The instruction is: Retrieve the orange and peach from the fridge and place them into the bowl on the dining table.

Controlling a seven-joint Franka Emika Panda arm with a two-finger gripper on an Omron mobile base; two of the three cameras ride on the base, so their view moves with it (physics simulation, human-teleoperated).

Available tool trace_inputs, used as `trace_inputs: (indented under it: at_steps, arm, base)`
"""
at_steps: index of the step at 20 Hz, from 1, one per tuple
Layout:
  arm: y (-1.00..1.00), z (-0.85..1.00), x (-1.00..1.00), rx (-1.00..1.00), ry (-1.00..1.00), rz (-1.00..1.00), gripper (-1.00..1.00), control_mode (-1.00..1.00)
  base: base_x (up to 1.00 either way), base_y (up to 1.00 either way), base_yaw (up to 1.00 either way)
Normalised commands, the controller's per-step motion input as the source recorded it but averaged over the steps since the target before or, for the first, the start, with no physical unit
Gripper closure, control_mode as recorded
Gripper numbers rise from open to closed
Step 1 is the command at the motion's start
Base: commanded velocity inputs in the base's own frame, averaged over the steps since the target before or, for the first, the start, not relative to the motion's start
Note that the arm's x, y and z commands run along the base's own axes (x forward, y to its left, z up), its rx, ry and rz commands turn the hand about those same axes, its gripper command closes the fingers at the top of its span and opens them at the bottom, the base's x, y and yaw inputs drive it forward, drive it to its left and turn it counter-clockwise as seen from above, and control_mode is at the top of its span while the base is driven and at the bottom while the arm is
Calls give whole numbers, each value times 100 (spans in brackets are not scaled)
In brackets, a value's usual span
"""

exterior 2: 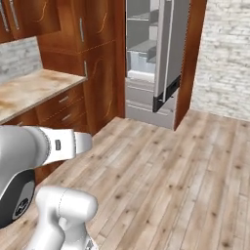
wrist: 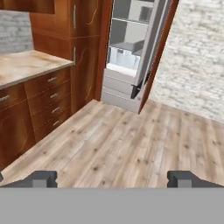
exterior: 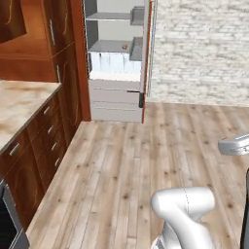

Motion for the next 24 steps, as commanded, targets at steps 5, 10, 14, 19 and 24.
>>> trace_inputs:
  at_steps: [5, 10, 14, 19, 24]
  arm:
    - [0, 0, 0, 0, 0, 0, -100, 100]
    - [0, 0, 0, 0, 0, 0, -100, 100]
    - [0, 0, 0, 0, 0, 0, -100, 100]
    - [0, 0, 0, 0, 0, 0, -100, 100]
    - [0, 0, 0, 0, 0, 0, -100, 100]
  base:
    - [100, 16, -24]
    - [100, 22, -28]
    - [94, 42, -23]
    - [72, 66, -16]
    - [64, 68, -14]
